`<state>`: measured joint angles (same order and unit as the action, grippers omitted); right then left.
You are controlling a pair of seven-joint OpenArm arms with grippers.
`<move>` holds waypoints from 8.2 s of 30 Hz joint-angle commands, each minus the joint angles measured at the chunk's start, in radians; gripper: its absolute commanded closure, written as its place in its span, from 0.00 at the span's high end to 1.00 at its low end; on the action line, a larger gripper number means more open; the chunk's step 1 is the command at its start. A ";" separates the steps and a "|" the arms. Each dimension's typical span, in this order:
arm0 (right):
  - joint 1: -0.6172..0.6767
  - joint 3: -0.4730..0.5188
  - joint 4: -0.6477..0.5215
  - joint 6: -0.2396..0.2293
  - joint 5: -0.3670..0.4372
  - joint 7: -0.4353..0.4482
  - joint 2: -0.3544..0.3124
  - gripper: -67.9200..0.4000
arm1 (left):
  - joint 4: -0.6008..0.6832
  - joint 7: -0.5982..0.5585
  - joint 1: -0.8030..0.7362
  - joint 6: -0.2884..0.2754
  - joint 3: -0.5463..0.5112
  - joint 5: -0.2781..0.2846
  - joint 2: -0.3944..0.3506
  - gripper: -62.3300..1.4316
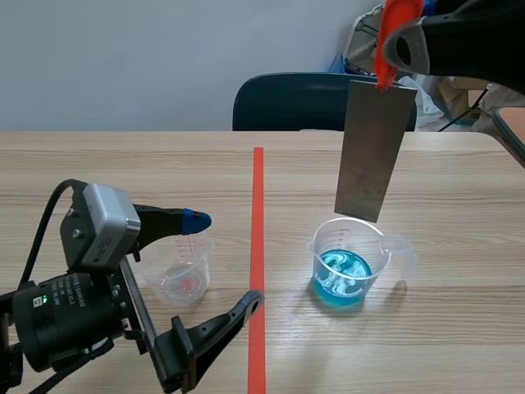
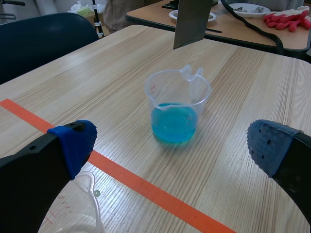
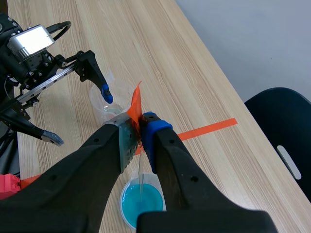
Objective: Do the redox reaction experiment
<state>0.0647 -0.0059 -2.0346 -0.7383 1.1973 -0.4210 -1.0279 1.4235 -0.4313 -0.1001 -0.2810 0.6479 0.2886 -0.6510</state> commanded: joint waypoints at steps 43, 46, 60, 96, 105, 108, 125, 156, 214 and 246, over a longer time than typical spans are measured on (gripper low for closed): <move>-0.009 0.008 -0.005 -0.007 0.011 0.016 -0.013 0.01 | 0.023 -0.014 0.000 0.002 0.001 0.003 0.005 1.00; -0.010 0.008 -0.005 -0.007 0.011 0.016 -0.013 0.01 | 0.023 -0.014 0.000 0.002 0.001 0.003 0.005 1.00; -0.010 0.008 -0.005 -0.007 0.011 0.019 -0.013 0.01 | 0.023 -0.014 0.000 0.002 0.001 0.003 0.005 1.00; -0.010 0.008 -0.005 -0.007 0.011 0.019 -0.013 0.01 | 0.023 -0.014 -0.002 0.002 0.001 0.003 0.005 0.68; -0.010 0.008 -0.005 -0.007 0.011 0.019 -0.013 0.01 | 0.023 -0.014 0.006 0.002 0.001 0.007 0.008 0.07; -0.010 0.008 -0.005 -0.007 0.011 0.019 -0.013 0.01 | 0.023 -0.007 0.023 0.002 0.001 0.007 0.023 0.07; -0.010 0.008 -0.005 -0.007 0.011 0.020 -0.013 0.01 | 0.019 0.115 0.121 -0.002 0.006 0.006 0.182 0.07; -0.010 0.008 -0.005 -0.007 0.011 0.023 -0.013 0.01 | -0.116 0.100 0.217 0.035 0.092 0.008 0.321 0.07; -0.010 0.008 -0.005 -0.007 0.011 0.023 -0.013 0.01 | 0.034 -0.076 0.044 -0.029 -0.036 0.097 -0.194 1.00; -0.010 0.008 -0.005 -0.007 0.011 0.023 -0.013 0.01 | 0.046 -0.574 -0.531 0.006 -0.238 0.359 -0.517 1.00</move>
<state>0.0647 -0.0059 -2.0346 -0.7380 1.1969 -0.4168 -1.0279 1.4578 -0.9962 -0.6373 -0.2752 0.4156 0.6453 -1.1854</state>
